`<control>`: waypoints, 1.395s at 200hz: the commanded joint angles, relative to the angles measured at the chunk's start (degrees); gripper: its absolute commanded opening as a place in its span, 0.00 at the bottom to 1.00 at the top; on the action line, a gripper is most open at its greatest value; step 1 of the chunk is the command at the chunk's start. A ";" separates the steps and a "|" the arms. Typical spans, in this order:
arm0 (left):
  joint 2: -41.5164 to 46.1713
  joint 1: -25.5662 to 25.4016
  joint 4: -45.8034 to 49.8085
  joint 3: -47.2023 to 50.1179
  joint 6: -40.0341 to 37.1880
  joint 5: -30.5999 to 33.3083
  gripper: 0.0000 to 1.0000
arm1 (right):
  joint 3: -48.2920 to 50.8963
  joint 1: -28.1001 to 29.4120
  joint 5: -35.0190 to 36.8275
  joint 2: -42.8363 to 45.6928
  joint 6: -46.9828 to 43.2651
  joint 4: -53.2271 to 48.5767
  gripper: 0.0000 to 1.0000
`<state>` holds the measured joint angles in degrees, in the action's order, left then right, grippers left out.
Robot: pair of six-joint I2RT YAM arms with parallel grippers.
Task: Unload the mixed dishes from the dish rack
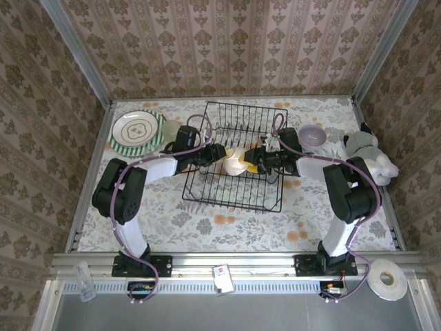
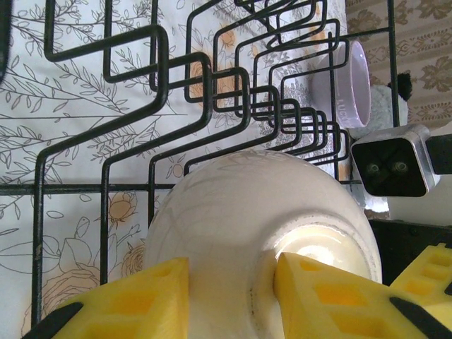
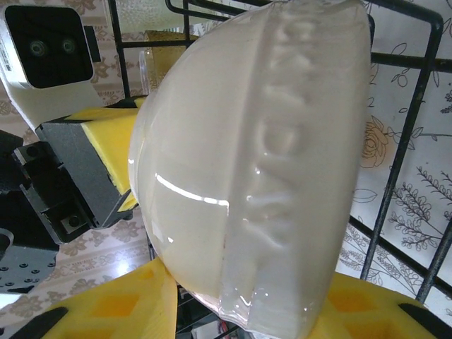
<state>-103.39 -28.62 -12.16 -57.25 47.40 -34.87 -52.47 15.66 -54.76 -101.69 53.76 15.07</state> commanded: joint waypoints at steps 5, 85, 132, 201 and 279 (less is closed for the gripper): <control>-5.55 -5.27 19.89 3.43 -4.13 4.09 0.35 | -6.46 3.62 -6.53 1.45 0.21 12.33 0.33; -4.97 -6.86 18.84 3.23 -2.66 4.54 0.35 | -8.04 2.58 -5.61 3.54 -6.40 0.09 0.35; -4.54 -7.06 20.31 2.55 -3.14 5.25 0.35 | -7.51 2.58 -6.27 5.30 -4.28 3.38 0.34; -2.51 -7.06 23.10 0.14 -3.88 6.04 0.38 | -10.10 2.79 -7.02 4.51 -4.53 4.69 0.20; 1.80 -6.97 27.74 -2.92 -6.36 7.23 0.60 | -11.43 2.88 -7.80 2.12 -3.42 6.29 0.06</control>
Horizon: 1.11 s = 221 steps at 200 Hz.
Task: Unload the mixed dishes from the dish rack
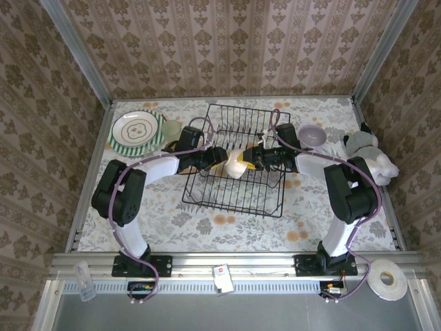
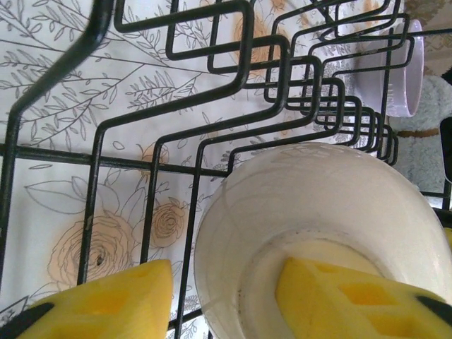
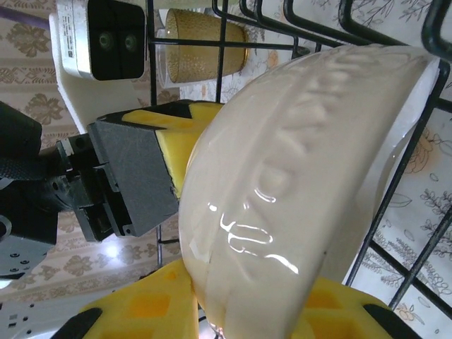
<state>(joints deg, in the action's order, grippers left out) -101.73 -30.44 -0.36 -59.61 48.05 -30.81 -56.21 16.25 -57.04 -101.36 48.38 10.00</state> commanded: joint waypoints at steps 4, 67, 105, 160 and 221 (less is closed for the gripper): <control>0.61 -5.16 16.63 -1.04 -7.42 3.33 0.62 | -7.69 2.27 -5.54 1.78 1.90 11.31 0.06; 6.52 -4.54 25.57 -7.12 -13.64 6.32 0.79 | -7.98 2.08 -5.55 1.78 0.62 9.51 0.04; 6.57 -4.46 25.28 -7.26 -14.44 5.92 0.80 | -7.58 1.88 -5.48 1.78 -0.10 8.66 0.03; 5.98 -4.63 24.69 -8.46 -14.72 4.53 0.80 | -7.40 0.79 -5.12 1.95 -0.45 7.29 0.00; 8.29 -4.63 33.04 -14.62 -20.11 8.49 0.87 | -6.79 -1.07 -5.28 4.65 -0.19 6.87 0.00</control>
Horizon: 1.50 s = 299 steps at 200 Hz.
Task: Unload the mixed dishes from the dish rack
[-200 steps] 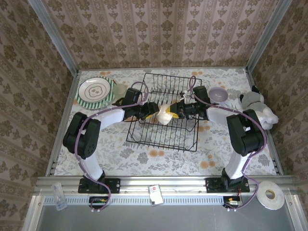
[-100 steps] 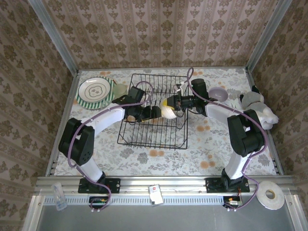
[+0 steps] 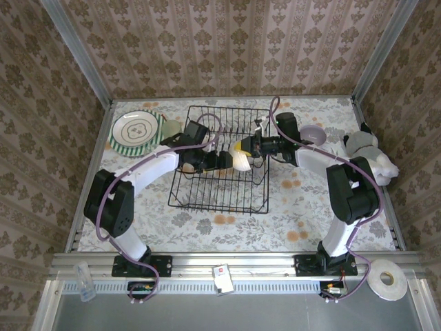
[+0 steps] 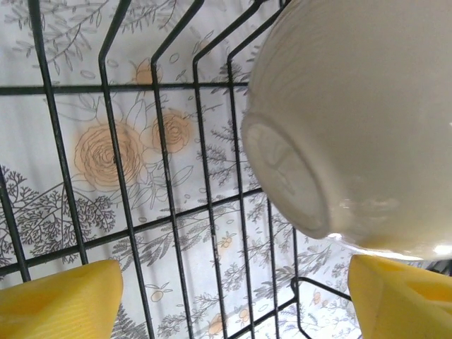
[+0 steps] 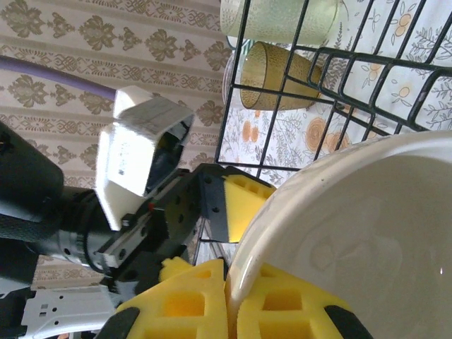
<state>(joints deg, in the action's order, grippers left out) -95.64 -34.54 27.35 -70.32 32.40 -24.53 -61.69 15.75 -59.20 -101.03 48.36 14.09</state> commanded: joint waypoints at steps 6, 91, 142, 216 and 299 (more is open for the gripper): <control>2.52 -0.59 6.50 -4.70 -5.25 3.20 0.88 | -1.43 -0.64 -2.84 4.69 -0.55 2.03 0.00; 14.01 -2.46 18.74 -11.33 -13.87 20.37 1.00 | -2.33 -1.95 -2.39 11.31 -0.02 -0.82 0.00; 22.61 5.62 25.78 -5.74 -12.82 26.04 0.97 | -4.09 -2.07 -0.80 17.92 -2.19 -6.72 0.00; 24.91 12.49 22.48 6.16 -12.40 21.36 0.94 | -15.75 -7.25 26.88 26.46 -16.95 -41.14 0.00; 29.78 11.57 18.23 9.02 -13.82 19.64 0.97 | -31.45 -9.51 72.80 6.71 -28.80 -64.95 0.00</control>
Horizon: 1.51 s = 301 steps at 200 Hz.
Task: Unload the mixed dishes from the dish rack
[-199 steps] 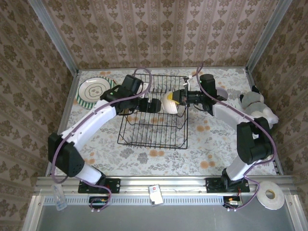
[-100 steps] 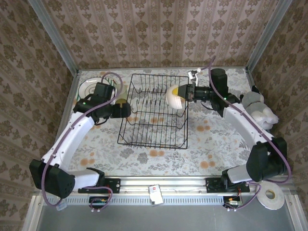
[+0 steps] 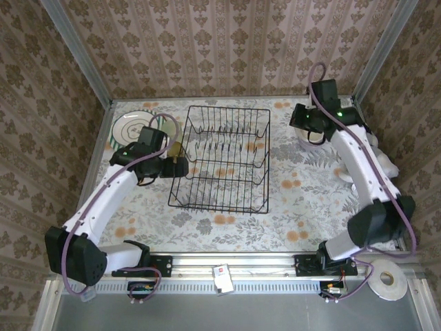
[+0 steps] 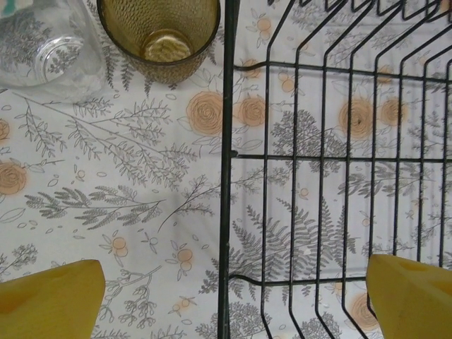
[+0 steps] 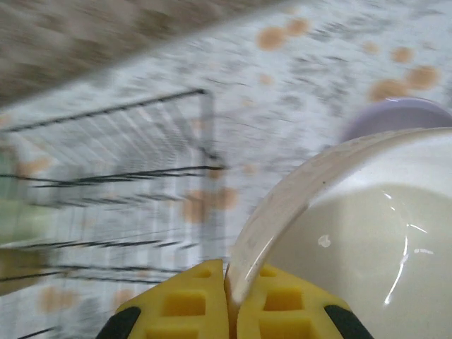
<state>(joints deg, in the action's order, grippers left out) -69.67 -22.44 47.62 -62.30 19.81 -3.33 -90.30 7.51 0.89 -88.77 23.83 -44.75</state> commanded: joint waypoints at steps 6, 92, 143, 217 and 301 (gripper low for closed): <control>4.72 -0.72 -2.29 1.13 -1.62 -1.63 0.97 | -3.44 -1.64 13.06 -6.89 -4.59 -5.81 0.00; 23.18 -1.21 -16.58 10.55 -5.72 -15.37 1.00 | -16.83 -4.69 13.47 -22.44 -8.62 -8.45 0.00; 28.01 -1.23 -26.25 15.81 -5.61 -20.41 1.00 | -21.20 -5.39 9.93 -27.57 -9.55 -9.60 0.00; 28.14 -1.29 -31.33 18.07 -4.70 -24.40 1.00 | -24.98 -5.66 7.95 -32.71 -9.69 -10.76 0.00; 27.96 -1.29 -32.32 18.95 -4.26 -23.03 1.00 | -25.95 -6.01 7.01 -36.66 -9.79 -10.71 0.00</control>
<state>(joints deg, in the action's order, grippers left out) -42.26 -23.29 17.08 -44.21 15.22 -25.78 -113.84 2.00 8.10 -124.79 14.92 -54.68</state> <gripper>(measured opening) 0.997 0.081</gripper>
